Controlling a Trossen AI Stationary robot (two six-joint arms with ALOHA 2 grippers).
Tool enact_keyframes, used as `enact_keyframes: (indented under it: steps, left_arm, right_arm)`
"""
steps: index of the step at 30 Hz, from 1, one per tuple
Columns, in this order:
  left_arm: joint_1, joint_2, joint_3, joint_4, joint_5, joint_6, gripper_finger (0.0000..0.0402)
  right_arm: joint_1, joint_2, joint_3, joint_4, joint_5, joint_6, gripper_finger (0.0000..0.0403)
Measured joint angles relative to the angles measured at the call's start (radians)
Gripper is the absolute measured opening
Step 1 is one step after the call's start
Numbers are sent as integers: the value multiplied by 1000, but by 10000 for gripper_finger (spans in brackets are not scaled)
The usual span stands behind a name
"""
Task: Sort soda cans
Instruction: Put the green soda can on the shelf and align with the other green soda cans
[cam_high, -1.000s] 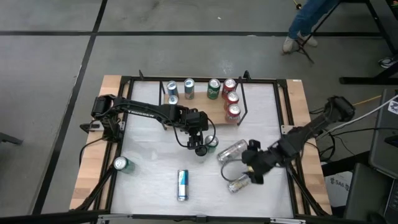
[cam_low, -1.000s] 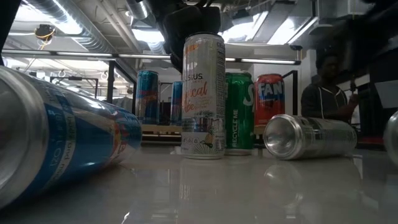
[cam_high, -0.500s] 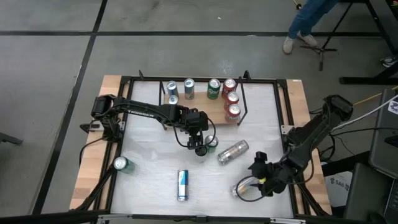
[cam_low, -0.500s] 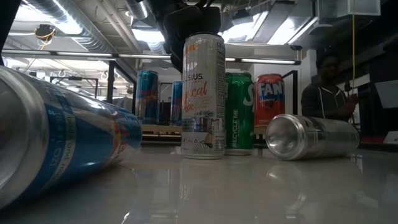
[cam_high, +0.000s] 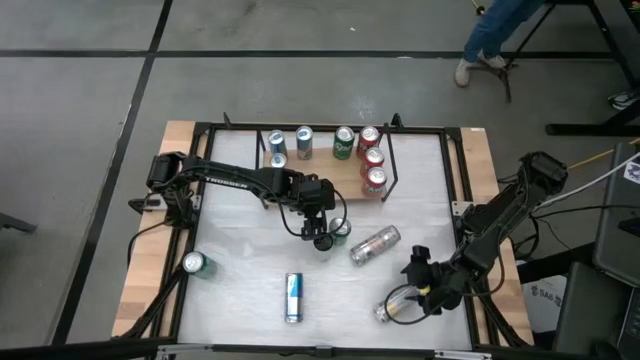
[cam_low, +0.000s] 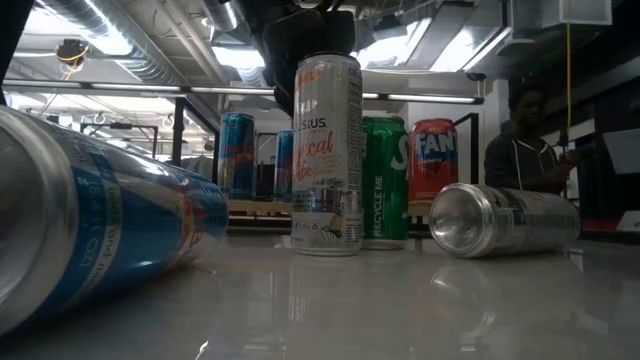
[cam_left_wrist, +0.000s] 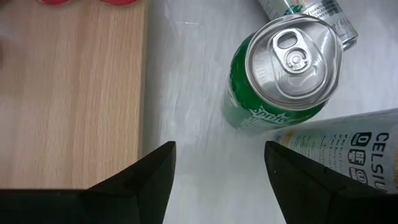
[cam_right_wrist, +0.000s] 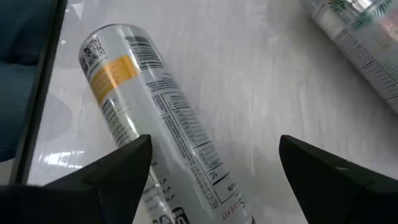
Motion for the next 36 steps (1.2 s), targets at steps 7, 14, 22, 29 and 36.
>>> enact_keyframes:
  steps: [7,14,22,29,36]
  left_arm:
    - [0,0,0,0,0,0,238]
    - [0,0,0,1,-7,0,238]
    - [0,0,0,1,-7,0,238]
    - [0,0,0,8,1,1,238]
    - [-3,0,0,8,3,4,238]
  right_arm:
    - [0,0,-4,-12,98,-1,344]
    - [-1,1,0,-23,396,17,344]
    - [-1,1,76,-40,424,-63,344]
    - [-63,0,102,-41,518,-91,344]
    - [-243,0,102,-26,497,-189,344]
